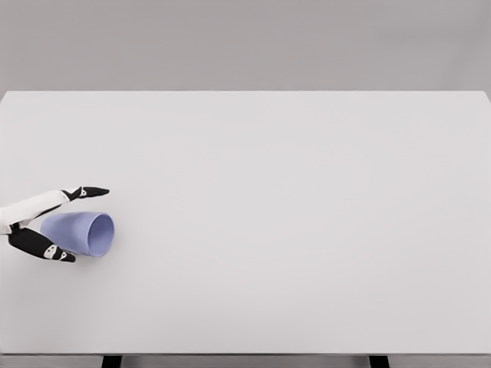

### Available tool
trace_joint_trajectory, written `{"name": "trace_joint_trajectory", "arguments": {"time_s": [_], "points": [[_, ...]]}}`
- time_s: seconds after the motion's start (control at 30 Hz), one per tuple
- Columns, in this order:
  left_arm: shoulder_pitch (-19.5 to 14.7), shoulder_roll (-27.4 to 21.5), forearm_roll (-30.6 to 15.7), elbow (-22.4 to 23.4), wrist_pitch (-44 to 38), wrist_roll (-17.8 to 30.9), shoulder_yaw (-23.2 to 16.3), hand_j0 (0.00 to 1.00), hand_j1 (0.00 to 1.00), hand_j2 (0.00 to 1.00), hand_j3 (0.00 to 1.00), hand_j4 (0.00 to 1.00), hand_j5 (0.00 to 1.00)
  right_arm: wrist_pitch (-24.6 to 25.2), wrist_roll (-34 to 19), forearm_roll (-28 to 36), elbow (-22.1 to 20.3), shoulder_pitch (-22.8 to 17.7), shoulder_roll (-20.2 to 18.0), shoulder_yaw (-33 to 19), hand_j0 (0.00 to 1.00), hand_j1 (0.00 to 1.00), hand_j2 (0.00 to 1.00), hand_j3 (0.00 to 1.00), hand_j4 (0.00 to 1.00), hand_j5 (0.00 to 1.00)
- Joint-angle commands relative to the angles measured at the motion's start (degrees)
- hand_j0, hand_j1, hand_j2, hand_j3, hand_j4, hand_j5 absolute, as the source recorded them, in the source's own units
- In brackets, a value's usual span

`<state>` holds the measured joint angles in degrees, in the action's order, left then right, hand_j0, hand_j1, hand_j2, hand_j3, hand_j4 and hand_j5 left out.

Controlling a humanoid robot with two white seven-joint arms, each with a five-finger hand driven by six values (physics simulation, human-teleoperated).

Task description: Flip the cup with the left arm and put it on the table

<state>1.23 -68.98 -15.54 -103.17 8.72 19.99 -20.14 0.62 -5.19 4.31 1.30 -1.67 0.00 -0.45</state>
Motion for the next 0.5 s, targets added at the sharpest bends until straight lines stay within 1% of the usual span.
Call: {"name": "trace_joint_trajectory", "arguments": {"time_s": [0.0,0.1,0.17,0.47], "points": [[0.0,0.25,0.69,-0.02,-0.73,-0.04,0.01,1.0,1.0,1.0,1.0,1.0,1.0,0.0,0.0,-0.01,0.01,0.0,0.0,0.01,1.0,1.0,1.0,1.0,1.0,1.0],[-0.09,1.22,1.21,-0.02,-1.25,-0.04,0.01,1.0,1.0,1.0,1.0,1.0,1.0,0.0,0.0,-0.01,0.01,0.0,0.0,0.01,1.0,1.0,1.0,1.0,1.0,1.0],[-0.35,2.45,2.62,-0.02,-1.96,-0.13,0.01,1.0,1.0,1.0,1.0,1.0,1.0,0.0,0.0,-0.01,0.01,0.0,0.0,0.01,1.0,1.0,1.0,1.0,1.0,1.0],[-0.35,2.8,4.73,-0.02,-3.19,-0.22,0.01,1.0,1.0,1.0,1.0,1.0,1.0,0.0,0.0,-0.01,0.01,0.0,0.0,0.01,1.0,1.0,1.0,1.0,1.0,1.0]]}}
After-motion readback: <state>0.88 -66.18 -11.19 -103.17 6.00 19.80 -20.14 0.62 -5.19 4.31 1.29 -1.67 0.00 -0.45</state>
